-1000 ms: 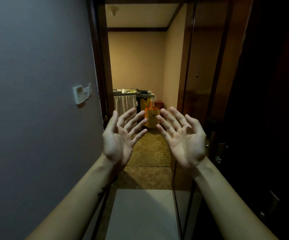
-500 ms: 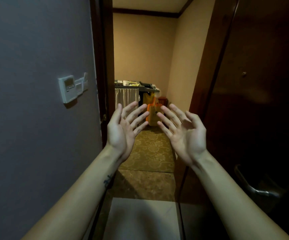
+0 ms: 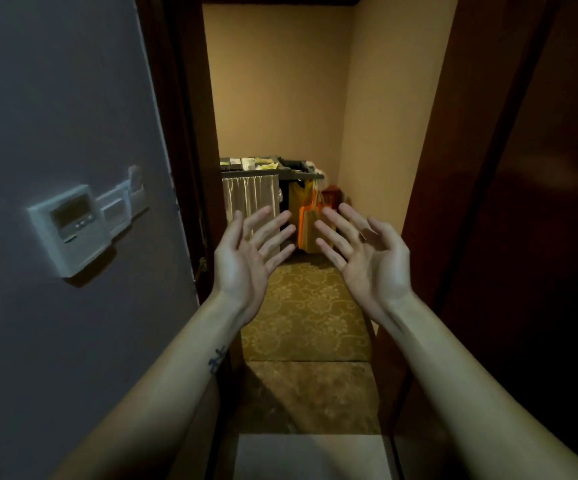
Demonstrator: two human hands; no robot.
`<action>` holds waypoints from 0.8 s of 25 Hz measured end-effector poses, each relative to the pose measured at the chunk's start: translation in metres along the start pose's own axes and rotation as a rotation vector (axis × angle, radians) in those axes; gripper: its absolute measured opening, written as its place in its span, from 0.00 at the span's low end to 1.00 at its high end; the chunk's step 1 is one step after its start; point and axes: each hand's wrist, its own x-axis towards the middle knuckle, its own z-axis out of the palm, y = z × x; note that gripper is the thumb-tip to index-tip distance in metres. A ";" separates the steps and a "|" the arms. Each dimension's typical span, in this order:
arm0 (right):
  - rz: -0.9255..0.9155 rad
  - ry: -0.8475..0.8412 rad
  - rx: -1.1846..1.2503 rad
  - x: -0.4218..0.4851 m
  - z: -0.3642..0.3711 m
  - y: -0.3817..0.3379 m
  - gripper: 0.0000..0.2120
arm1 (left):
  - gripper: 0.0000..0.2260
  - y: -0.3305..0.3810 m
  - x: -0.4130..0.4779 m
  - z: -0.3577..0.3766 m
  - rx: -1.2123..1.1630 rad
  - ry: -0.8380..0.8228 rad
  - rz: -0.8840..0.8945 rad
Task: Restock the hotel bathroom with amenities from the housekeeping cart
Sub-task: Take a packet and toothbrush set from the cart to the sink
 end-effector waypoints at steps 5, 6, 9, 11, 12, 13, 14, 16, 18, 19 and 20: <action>-0.013 0.034 0.024 0.128 -0.077 0.021 0.24 | 0.23 -0.057 0.139 -0.024 -0.098 0.002 -0.067; -0.010 0.040 0.033 0.155 -0.091 0.022 0.24 | 0.23 -0.068 0.167 -0.026 -0.125 0.024 -0.096; 0.014 0.067 0.085 0.248 -0.139 0.025 0.24 | 0.23 -0.101 0.261 -0.032 -0.156 0.079 -0.147; 0.033 0.081 0.066 0.309 -0.164 0.023 0.25 | 0.24 -0.117 0.318 -0.033 -0.089 0.092 -0.133; 0.043 0.071 0.039 0.344 -0.176 0.022 0.25 | 0.24 -0.124 0.350 -0.033 -0.041 0.094 -0.121; 0.052 0.060 0.002 0.376 -0.187 0.024 0.25 | 0.24 -0.133 0.379 -0.035 0.010 0.102 -0.110; 0.060 0.064 -0.021 0.401 -0.194 0.024 0.25 | 0.24 -0.138 0.402 -0.038 0.028 0.109 -0.101; 0.078 0.092 -0.016 0.448 -0.207 0.027 0.24 | 0.24 -0.145 0.446 -0.045 0.016 0.124 -0.076; 0.110 0.073 -0.006 0.502 -0.223 0.031 0.23 | 0.24 -0.155 0.500 -0.057 -0.008 0.160 -0.064; 0.115 0.073 -0.004 0.525 -0.232 0.034 0.23 | 0.25 -0.159 0.523 -0.063 -0.018 0.185 -0.053; 0.123 0.067 -0.001 0.552 -0.242 0.036 0.23 | 0.25 -0.164 0.550 -0.069 -0.034 0.200 -0.048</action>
